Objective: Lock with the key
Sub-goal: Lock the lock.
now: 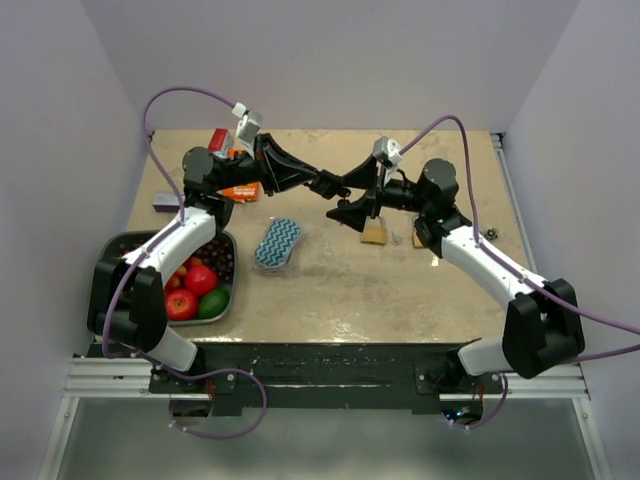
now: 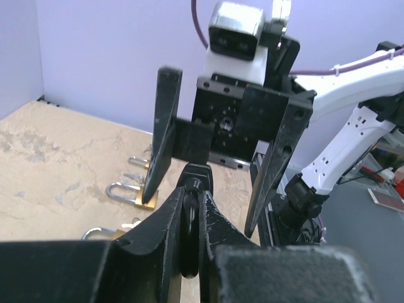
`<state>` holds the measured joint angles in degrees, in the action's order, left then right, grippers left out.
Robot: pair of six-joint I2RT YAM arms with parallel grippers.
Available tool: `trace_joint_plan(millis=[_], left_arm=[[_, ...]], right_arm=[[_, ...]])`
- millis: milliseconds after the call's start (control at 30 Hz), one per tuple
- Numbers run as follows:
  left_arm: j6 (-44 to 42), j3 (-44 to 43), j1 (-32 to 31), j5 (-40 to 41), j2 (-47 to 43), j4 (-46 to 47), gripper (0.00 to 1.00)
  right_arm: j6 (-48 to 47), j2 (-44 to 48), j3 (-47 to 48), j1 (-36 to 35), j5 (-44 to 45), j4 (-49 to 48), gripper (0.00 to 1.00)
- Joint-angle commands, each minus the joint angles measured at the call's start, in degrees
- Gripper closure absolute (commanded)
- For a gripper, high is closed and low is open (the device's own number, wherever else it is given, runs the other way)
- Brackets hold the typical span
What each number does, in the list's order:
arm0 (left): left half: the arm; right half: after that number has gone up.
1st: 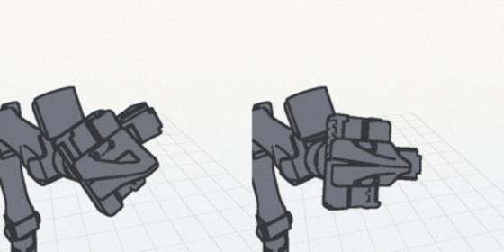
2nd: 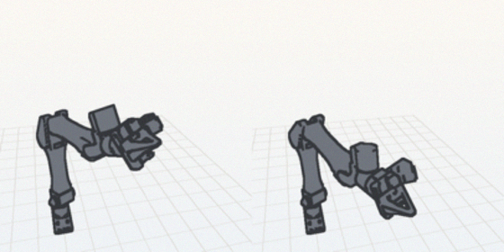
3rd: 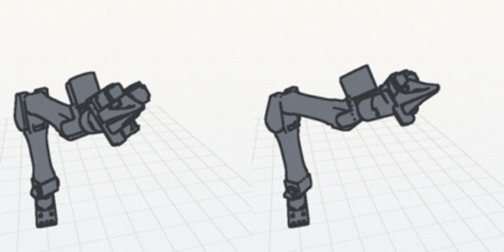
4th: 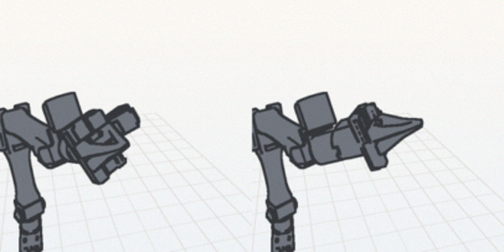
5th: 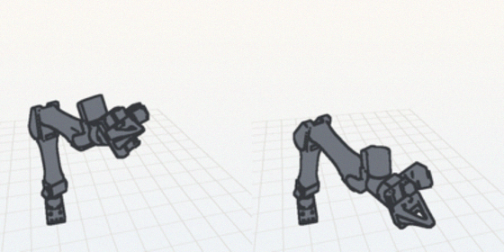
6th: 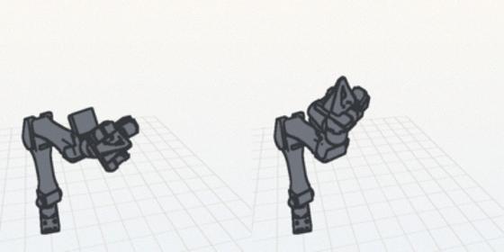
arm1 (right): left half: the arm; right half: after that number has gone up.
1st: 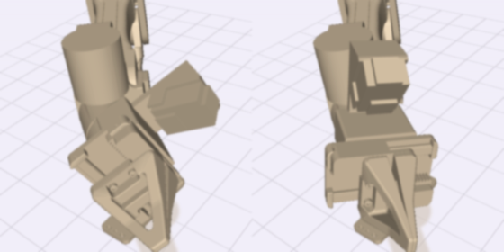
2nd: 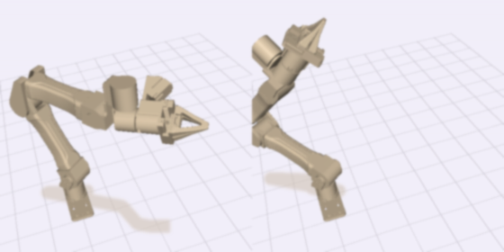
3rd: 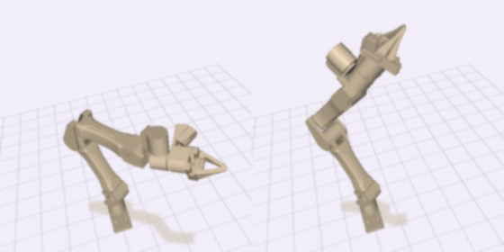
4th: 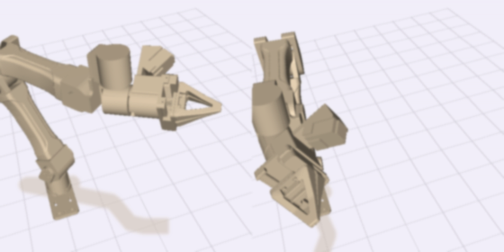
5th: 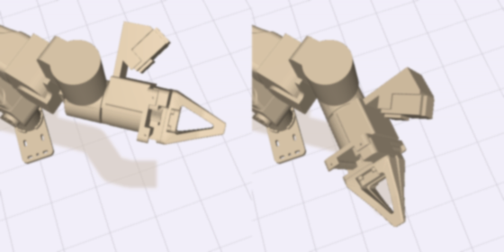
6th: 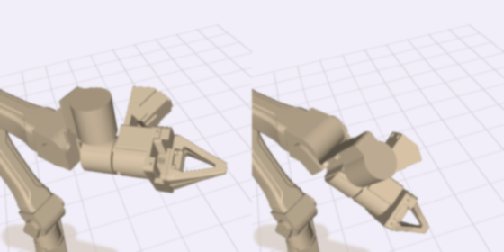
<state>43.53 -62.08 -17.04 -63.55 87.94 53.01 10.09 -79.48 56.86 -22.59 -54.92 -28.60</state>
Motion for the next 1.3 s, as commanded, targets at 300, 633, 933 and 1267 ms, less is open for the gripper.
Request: trace_joint_plan(millis=[300, 633, 933, 1267], left_arm=[[7.80, -5.85, -2.65, 9.49, -1.54, 6.14, 1.00], [9.47, -7.78, -2.56, 10.20, -2.42, 6.05, 1.00], [9.91, -8.58, -1.25, 9.06, -3.21, 5.17, 1.00], [8.59, -9.19, 2.36, 5.99, -4.97, 5.34, 1.00]], right_arm=[[15.48, -3.57, 0.88, -4.92, 6.13, -22.90, 0.13], [19.88, -3.14, -0.43, -5.27, 8.42, -24.57, 0.26], [17.52, -2.35, 0.09, -5.27, 7.46, -22.30, 0.48], [8.37, -0.14, 2.38, -5.10, 4.21, -11.57, 0.52]])
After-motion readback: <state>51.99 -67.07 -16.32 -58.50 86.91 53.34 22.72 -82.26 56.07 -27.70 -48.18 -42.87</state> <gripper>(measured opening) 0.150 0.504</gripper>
